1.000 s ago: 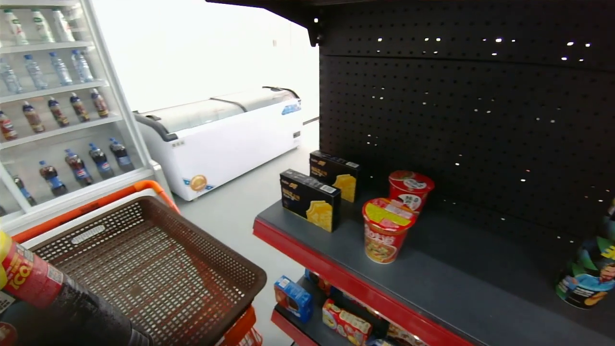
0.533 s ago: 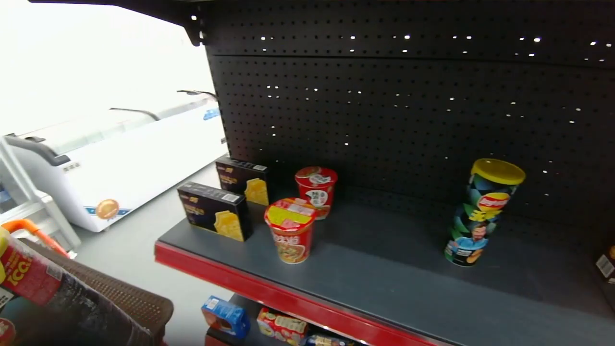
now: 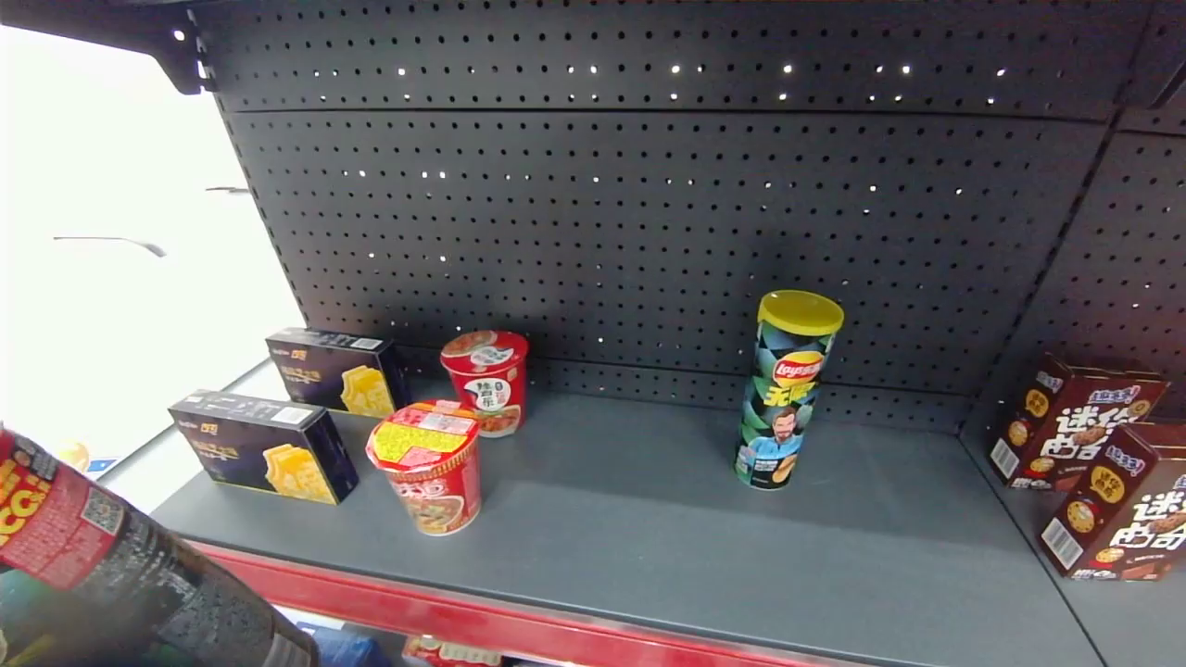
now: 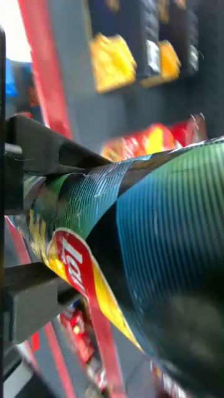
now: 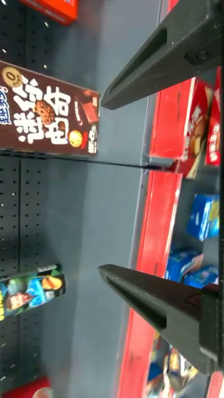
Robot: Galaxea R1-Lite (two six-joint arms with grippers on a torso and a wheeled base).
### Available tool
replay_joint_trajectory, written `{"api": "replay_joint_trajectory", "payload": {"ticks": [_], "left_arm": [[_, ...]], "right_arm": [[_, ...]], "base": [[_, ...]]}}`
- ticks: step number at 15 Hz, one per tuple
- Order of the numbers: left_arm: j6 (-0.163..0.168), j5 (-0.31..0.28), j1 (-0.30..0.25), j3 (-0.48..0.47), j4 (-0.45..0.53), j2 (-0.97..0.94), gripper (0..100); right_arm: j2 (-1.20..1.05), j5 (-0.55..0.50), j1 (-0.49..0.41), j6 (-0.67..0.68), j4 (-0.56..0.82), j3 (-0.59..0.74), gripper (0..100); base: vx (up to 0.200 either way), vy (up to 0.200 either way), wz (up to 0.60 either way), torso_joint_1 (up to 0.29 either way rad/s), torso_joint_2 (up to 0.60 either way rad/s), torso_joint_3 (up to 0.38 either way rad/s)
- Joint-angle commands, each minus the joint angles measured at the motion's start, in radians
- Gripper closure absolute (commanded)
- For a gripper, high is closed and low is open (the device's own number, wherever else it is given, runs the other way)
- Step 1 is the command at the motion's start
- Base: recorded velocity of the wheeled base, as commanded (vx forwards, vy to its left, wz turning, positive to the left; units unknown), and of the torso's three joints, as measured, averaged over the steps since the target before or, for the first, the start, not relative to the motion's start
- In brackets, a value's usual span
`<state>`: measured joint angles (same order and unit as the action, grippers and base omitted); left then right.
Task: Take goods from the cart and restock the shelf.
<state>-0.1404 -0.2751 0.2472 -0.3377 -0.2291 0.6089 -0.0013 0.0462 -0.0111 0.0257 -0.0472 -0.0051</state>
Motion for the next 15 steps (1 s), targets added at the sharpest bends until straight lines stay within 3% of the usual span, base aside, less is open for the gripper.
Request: {"api": "replay_joint_trajectory", "payload": {"ticks": [1,3,4,6,8,10,15], "left_arm": [[-0.007,-0.007,0.007,-0.032,-0.001,0.002,100],[-0.022,-0.009,0.009,-0.041,-0.002,0.0,100],[-0.051,-0.004,0.006,-0.041,-0.001,-0.02,100],[-0.053,0.024,-0.011,-0.057,0.008,-0.024,100],[-0.051,0.045,-0.025,-0.072,0.083,-0.043,100],[-0.051,0.047,-0.025,-0.077,0.142,-0.084,100],[-0.047,0.08,-0.039,-0.072,0.159,-0.1,100]], "right_arm": [[0.001,0.001,0.0,-0.004,0.0,-0.001,0],[0.001,0.0,0.0,-0.007,0.0,-0.001,0],[0.001,0.031,0.0,-0.007,0.006,-0.004,0],[0.001,0.054,0.0,-0.003,0.009,-0.004,0],[0.001,0.02,0.0,-0.009,-0.002,0.001,0],[0.001,0.018,0.0,-0.012,0.0,0.001,0],[0.001,0.026,0.0,-0.087,0.02,-0.021,0]], "base": [[0.0,0.0,0.0,0.0,0.0,0.0],[0.0,0.0,0.0,0.0,0.0,0.0],[0.0,0.0,0.0,0.0,0.0,0.0],[0.0,0.0,0.0,0.0,0.0,0.0],[0.0,0.0,0.0,0.0,0.0,0.0],[0.0,0.0,-0.6,0.005,0.0,0.0],[0.0,0.0,-0.12,0.0,0.0,0.0]]}}
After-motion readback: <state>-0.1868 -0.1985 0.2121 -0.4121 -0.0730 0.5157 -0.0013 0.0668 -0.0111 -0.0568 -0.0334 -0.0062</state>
